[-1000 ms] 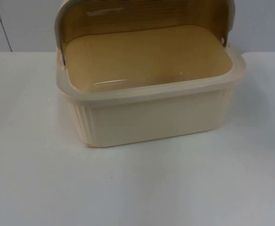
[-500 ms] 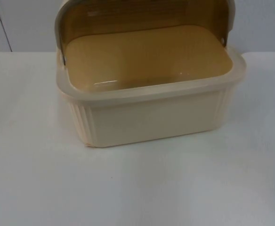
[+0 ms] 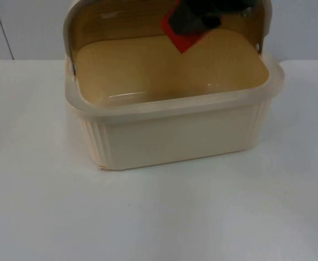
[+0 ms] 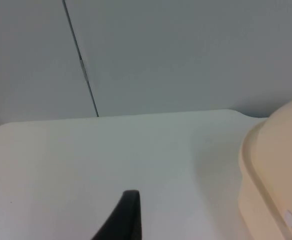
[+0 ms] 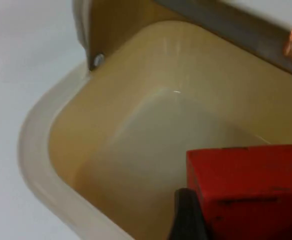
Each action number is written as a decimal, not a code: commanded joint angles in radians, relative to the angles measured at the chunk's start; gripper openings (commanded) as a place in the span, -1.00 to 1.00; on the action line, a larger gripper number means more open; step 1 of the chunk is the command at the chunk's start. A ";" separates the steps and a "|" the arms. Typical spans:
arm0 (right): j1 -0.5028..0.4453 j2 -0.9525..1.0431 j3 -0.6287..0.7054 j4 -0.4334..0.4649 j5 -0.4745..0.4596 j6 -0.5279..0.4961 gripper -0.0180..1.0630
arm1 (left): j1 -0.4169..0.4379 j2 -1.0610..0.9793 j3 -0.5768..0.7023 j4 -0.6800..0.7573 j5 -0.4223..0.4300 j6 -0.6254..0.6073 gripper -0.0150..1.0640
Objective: Open the box lid with the left hand, place the block into the box with the right hand, then close the box lid with the left hand.
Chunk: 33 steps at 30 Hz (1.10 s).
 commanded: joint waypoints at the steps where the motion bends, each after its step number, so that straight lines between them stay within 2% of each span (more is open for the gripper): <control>1: 0.002 0.000 0.057 0.001 -0.130 -0.012 -0.97 | 0.002 -0.006 0.002 -0.005 -0.005 0.001 0.98; 2: -0.005 0.002 0.077 0.001 -0.170 -0.012 -0.97 | 0.002 -0.006 0.002 -0.005 -0.005 0.001 0.98; 5: -0.015 0.013 0.090 0.005 -0.208 -0.001 -0.97 | 0.002 -0.006 0.002 -0.005 -0.005 0.001 0.98; 8: -0.049 0.054 0.092 0.011 -0.269 0.120 -0.97 | 0.002 -0.006 0.002 -0.005 -0.005 0.003 0.98; 10: -0.054 0.064 0.092 0.011 -0.286 0.149 -0.97 | 0.002 -0.006 0.002 -0.005 -0.005 0.003 0.98; 18: -0.042 0.146 0.092 0.008 -0.398 0.162 -0.97 | 0.002 -0.006 0.002 -0.007 -0.007 0.002 0.98; 31: -0.040 0.193 0.092 0.012 -0.407 0.165 -0.95 | 0.002 -0.006 0.002 -0.007 -0.005 0.002 0.98; 33: -0.040 0.197 0.092 0.012 -0.407 0.165 -0.84 | 0.002 -0.006 0.002 -0.007 -0.005 0.002 0.98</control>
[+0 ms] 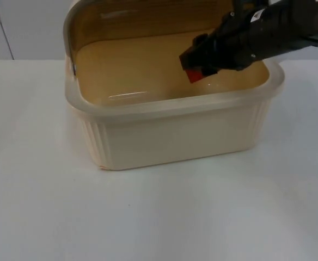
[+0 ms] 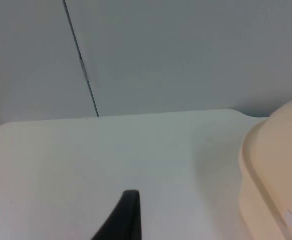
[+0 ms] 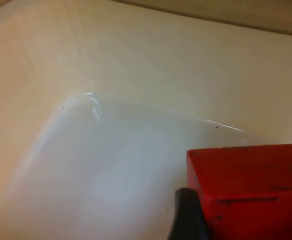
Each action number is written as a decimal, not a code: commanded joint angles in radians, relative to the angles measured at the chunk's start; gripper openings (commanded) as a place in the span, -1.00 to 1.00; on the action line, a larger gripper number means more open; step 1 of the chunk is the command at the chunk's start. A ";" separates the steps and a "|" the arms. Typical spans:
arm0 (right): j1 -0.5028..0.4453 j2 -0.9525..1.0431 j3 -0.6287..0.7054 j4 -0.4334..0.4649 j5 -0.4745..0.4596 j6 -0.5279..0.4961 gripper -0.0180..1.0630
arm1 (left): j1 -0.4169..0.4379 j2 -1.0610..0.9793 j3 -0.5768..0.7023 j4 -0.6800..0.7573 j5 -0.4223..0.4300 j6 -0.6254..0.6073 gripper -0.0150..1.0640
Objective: Open the box lid with the left hand, place the block into the box with the right hand, then close the box lid with the left hand.
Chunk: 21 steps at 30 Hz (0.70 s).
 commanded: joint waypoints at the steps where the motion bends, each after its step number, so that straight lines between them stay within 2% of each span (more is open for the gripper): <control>1: 0.010 -0.003 0.004 0.004 -0.016 0.002 -0.77 | 0.002 -0.006 0.002 -0.007 -0.005 0.001 0.98; 3: 0.010 -0.003 0.004 0.004 -0.016 0.002 -0.52 | 0.002 -0.006 0.002 -0.007 -0.005 0.001 0.98; 4: 0.010 -0.003 0.004 0.004 -0.016 0.002 -0.52 | 0.002 -0.006 0.002 -0.007 -0.005 0.001 0.98; 7: 0.010 -0.003 0.004 0.004 0.003 0.002 0.11 | 0.002 -0.006 0.002 -0.007 -0.003 0.001 0.98; 8: 0.010 -0.003 0.004 0.004 0.003 0.002 0.11 | 0.002 -0.006 0.002 -0.007 -0.003 0.001 0.98; 11: 0.010 -0.003 0.004 0.004 0.031 0.002 0.81 | 0.002 -0.006 0.002 -0.007 0.001 0.001 0.97; 12: 0.010 -0.003 0.004 0.002 0.054 0.002 0.98 | 0.002 -0.006 0.002 -0.007 0.001 0.001 0.97; 17: 0.010 -0.034 0.004 0.002 0.144 0.002 0.98 | 0.002 -0.006 0.002 -0.007 0.001 0.001 0.97; 21: 0.010 -0.084 0.004 0.002 0.177 0.002 0.98 | 0.002 -0.006 0.002 -0.007 0.001 0.001 0.97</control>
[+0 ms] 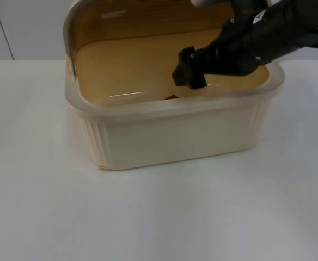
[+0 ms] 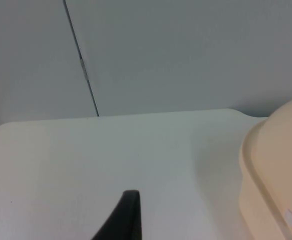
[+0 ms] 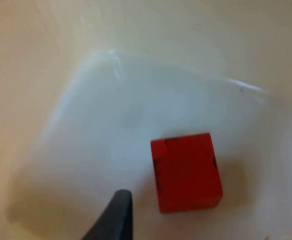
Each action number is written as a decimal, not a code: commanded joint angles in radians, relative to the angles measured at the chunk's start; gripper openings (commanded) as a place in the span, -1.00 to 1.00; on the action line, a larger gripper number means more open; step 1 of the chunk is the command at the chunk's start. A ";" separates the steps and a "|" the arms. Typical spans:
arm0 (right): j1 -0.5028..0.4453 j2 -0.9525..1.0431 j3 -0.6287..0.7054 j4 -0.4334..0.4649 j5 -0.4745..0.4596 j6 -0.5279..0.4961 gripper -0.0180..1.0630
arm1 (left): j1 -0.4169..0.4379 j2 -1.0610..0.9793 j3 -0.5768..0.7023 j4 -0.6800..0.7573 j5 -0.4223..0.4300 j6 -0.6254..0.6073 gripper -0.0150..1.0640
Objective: Open the box lid with the left hand, place the block into the box with the right hand, then close the box lid with the left hand.
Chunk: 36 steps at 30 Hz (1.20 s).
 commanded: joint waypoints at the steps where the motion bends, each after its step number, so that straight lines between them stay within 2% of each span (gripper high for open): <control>1: 0.010 -0.053 0.004 0.002 0.027 0.000 0.98 | 0.002 -0.006 0.002 -0.007 0.001 0.001 0.97; 3: 0.010 -0.075 0.004 0.002 0.051 0.003 0.98 | 0.002 -0.006 0.002 -0.007 0.001 0.001 0.97; 8: 0.010 -0.188 0.004 0.000 0.224 0.038 0.98 | 0.002 -0.006 0.002 -0.007 0.001 0.001 0.97; 12: 0.010 -0.273 0.004 -0.004 0.297 0.060 0.98 | 0.002 -0.006 0.002 -0.007 0.001 0.001 0.97; 21: 0.000 -0.493 0.004 -0.011 0.362 0.086 0.98 | 0.002 -0.006 0.002 -0.007 0.001 0.033 0.97; 26: -0.021 -0.607 0.004 -0.085 0.399 0.164 0.98 | -0.010 -0.003 -0.027 -0.014 0.046 0.143 0.97; 30: -0.089 -0.688 0.004 -0.116 0.464 0.197 0.98 | -0.035 0.057 -0.142 -0.044 0.143 0.243 0.97; 32: -0.124 -0.725 0.004 -0.121 0.491 0.197 0.98 | -0.036 0.101 -0.203 -0.130 0.157 0.303 0.97; 33: -0.124 -0.725 0.004 -0.121 0.491 0.197 0.98 | -0.036 0.101 -0.203 -0.130 0.157 0.303 0.97; 36: -0.178 -0.770 0.004 -0.147 0.522 0.197 0.98 | -0.036 0.169 -0.292 -0.289 0.159 0.405 0.97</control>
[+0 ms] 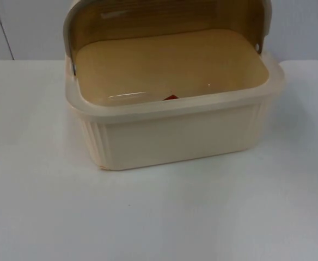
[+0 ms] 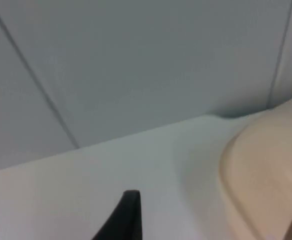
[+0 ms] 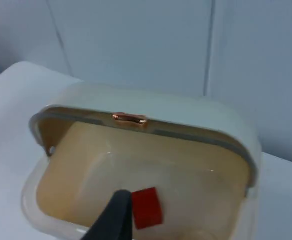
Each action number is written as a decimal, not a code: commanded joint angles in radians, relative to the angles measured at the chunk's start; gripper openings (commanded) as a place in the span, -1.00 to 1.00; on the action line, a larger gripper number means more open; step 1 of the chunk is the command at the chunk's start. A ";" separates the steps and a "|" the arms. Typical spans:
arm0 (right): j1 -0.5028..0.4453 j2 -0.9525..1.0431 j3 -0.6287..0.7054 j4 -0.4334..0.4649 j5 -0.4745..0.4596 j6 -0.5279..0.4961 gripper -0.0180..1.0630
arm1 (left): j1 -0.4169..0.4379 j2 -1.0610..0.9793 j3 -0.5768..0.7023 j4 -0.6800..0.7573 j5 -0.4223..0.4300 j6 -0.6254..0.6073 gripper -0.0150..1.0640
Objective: Open the box lid with the left hand, place the block into the box with the right hand, then close the box lid with the left hand.
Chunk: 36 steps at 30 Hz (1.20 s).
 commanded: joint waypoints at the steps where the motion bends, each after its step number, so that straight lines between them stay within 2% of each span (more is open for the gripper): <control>1: -0.037 -0.037 0.004 -0.012 0.031 0.000 0.98 | -0.006 0.046 -0.055 -0.134 0.006 0.077 0.97; 3: -0.058 -0.048 0.004 -0.024 0.043 0.000 0.98 | -0.006 0.066 -0.082 -0.183 0.015 0.118 0.97; 8: -0.147 -0.110 0.004 -0.033 0.085 -0.007 0.98 | -0.006 0.185 -0.214 -0.416 0.093 0.278 0.97; 10: -0.163 -0.120 0.004 -0.033 0.088 -0.007 0.98 | -0.015 0.206 -0.236 -0.431 0.105 0.291 0.97; 14: -0.240 -0.141 0.004 -0.035 0.092 -0.007 0.98 | -0.077 0.276 -0.327 -0.415 0.109 0.291 0.97; 18: -0.283 -0.151 0.004 -0.035 0.098 -0.007 0.98 | -0.138 0.326 -0.390 -0.367 0.111 0.291 0.97; 21: -0.303 -0.159 0.004 -0.042 0.102 -0.007 0.98 | -0.182 0.378 -0.457 -0.339 0.144 0.302 0.97; 24: -0.306 -0.163 0.004 -0.054 0.115 0.000 0.98 | -0.210 0.462 -0.560 -0.337 0.274 0.466 0.97; 25: -0.306 -0.163 0.004 -0.054 0.115 0.000 0.98 | -0.210 0.462 -0.560 -0.337 0.274 0.466 0.97; 27: -0.306 -0.170 0.004 -0.054 0.119 0.000 0.98 | -0.215 0.521 -0.627 -0.335 0.327 0.565 0.97; 30: -0.306 -0.174 0.004 -0.073 0.126 0.002 0.98 | -0.225 0.580 -0.701 -0.330 0.307 0.672 0.97; 31: -0.306 -0.174 0.004 -0.073 0.126 0.002 0.98 | -0.225 0.580 -0.701 -0.330 0.307 0.672 0.97; 34: -0.306 -0.176 0.004 -0.082 0.132 0.011 0.98 | -0.253 0.622 -0.746 -0.260 0.282 0.792 0.97; 36: -0.306 -0.176 0.004 -0.086 0.141 0.011 0.98 | -0.276 0.642 -0.748 -0.207 0.233 0.861 0.97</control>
